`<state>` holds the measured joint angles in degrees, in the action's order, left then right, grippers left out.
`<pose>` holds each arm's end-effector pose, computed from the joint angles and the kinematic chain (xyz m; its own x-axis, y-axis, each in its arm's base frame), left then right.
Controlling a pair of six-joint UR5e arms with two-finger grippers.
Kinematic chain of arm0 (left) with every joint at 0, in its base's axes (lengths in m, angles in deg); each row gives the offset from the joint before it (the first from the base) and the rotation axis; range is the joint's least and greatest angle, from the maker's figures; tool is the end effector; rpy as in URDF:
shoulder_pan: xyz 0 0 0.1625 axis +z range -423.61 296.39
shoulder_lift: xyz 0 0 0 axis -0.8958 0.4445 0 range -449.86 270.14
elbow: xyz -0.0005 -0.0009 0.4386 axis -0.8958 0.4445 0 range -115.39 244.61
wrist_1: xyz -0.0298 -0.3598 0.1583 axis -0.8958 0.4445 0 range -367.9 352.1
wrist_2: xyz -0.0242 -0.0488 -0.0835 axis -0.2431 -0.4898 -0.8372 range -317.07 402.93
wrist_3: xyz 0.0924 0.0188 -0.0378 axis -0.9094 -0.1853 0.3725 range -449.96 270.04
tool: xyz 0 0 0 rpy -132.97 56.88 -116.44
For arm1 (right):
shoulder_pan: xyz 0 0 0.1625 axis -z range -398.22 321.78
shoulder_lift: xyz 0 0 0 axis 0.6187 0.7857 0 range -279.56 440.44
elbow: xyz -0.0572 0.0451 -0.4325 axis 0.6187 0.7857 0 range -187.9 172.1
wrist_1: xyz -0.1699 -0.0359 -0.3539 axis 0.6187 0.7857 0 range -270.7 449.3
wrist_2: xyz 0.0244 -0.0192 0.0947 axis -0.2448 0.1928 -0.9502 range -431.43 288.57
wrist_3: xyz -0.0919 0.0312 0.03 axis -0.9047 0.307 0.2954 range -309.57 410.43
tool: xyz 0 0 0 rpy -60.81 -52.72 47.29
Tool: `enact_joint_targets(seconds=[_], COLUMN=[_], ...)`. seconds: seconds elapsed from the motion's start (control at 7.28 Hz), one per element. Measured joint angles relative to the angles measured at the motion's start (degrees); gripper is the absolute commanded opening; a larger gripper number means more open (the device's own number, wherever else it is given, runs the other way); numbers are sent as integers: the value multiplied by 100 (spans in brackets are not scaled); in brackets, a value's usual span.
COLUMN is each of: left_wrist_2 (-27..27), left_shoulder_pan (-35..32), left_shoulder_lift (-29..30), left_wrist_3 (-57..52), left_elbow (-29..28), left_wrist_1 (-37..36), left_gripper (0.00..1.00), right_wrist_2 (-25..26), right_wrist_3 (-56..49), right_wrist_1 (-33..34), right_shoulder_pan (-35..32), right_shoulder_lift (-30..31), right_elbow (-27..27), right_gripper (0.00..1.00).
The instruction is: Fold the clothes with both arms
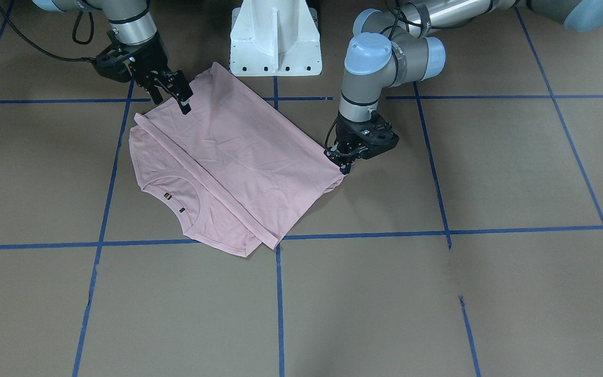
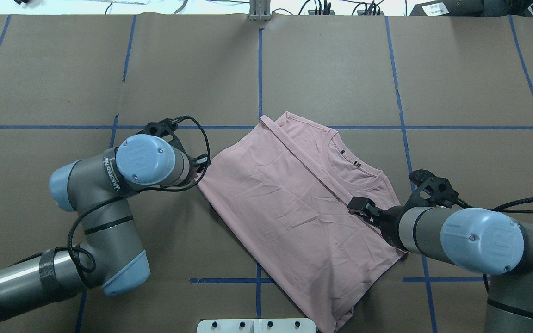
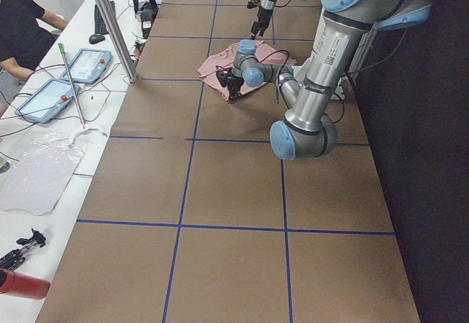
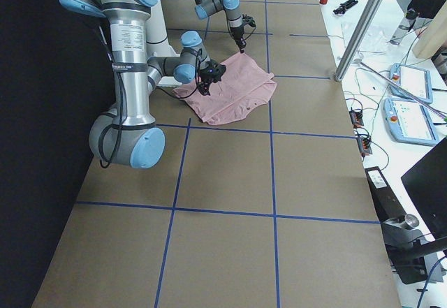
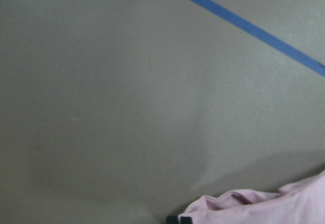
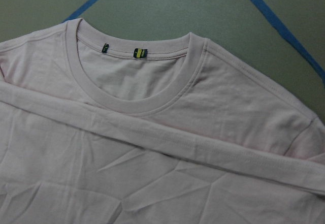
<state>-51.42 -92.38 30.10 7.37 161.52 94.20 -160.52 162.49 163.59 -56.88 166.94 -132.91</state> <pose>0.5161 -0.4266 0.3112 0.5159 -0.4284 -0.7418 0.4997 0.8539 -0.1456 -0.3905 -0.2742 0.3478 0.3886 0.5276 0.7554 -0.5158 0.8039 -0.2962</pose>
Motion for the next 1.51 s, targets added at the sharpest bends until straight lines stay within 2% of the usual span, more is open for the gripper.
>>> enact_joint_targets(seconds=[0.27,0.41,0.69,0.82,0.96,1.1,1.24,1.37,1.51], left_wrist_2=[169,186,195,195,179,149,24,-246,-470], left_shoulder_pan=[-582,-848,-1278,-1455,-1570,-1620,-1629,-1626,-1621], left_shoulder_lift=[324,680,1546,1870,2010,2014,1831,1482,1188], left_wrist_3=[-573,-736,-875,-922,-968,-992,-995,-976,-950], left_elbow=[-452,-1091,-2875,-3620,-3966,-3927,-3517,-2952,-2547], left_wrist_1=[333,744,1876,2377,2697,2823,2841,2831,2829], left_gripper=[0,0,0,29,46,47,50,50,50], right_wrist_2=[63,190,363,396,461,594,766,911,1006], right_wrist_3=[8,13,29,45,57,69,135,311,464], right_wrist_1=[-2,-2,-24,-37,-39,-27,-6,8,15], right_shoulder_pan=[-41,-38,-15,13,93,261,459,617,732], right_shoulder_lift=[0,-4,-20,-73,-224,-489,-854,-1221,-1446], right_elbow=[-17,-28,-35,-24,38,211,516,892,1186], right_gripper=[100,100,100,100,100,100,98,92,92])
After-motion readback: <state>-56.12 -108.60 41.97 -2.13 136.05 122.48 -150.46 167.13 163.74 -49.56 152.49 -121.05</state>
